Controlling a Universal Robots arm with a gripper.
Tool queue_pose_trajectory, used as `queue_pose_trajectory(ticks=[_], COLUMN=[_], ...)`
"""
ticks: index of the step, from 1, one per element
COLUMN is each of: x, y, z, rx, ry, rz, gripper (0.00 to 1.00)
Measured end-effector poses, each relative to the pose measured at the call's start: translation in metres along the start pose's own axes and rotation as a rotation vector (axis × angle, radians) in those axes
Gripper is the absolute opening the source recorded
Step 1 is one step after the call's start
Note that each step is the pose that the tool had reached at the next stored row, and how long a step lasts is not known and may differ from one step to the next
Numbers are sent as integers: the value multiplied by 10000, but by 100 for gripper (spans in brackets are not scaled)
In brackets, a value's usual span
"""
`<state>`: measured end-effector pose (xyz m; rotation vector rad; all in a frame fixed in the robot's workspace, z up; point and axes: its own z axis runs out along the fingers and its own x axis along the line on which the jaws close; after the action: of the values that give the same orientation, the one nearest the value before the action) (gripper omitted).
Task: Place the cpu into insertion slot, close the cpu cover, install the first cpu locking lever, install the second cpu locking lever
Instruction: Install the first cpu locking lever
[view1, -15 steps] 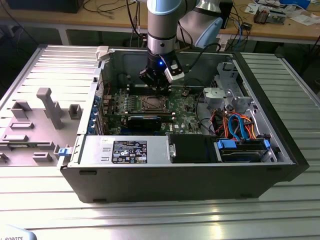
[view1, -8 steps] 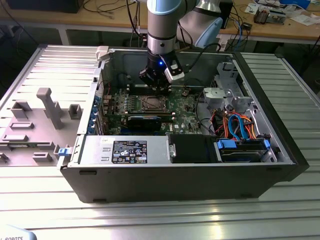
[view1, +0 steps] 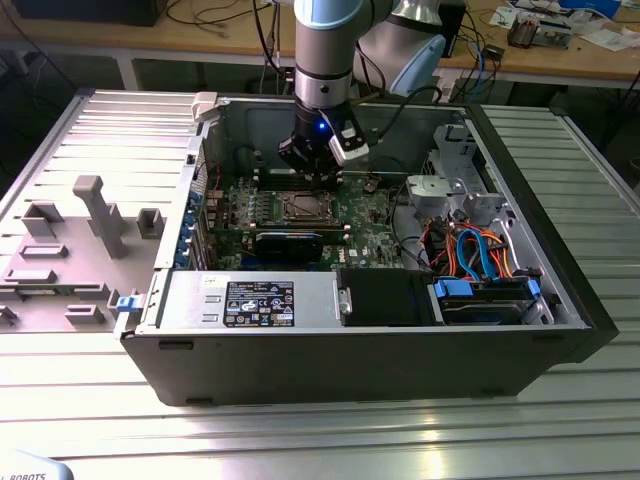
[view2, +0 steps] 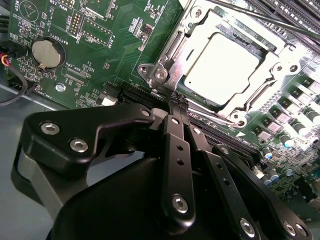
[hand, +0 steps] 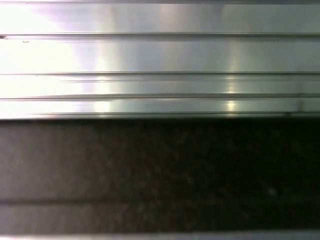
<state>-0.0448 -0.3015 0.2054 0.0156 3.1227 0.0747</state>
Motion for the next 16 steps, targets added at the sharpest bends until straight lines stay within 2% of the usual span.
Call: queue_pose_trajectory(ticks=[4, 16], x=[0, -3], y=[0, 0], z=[0, 4], rx=[23, 171], ry=[0, -2], rz=[-1, -3], gripper=[11, 11])
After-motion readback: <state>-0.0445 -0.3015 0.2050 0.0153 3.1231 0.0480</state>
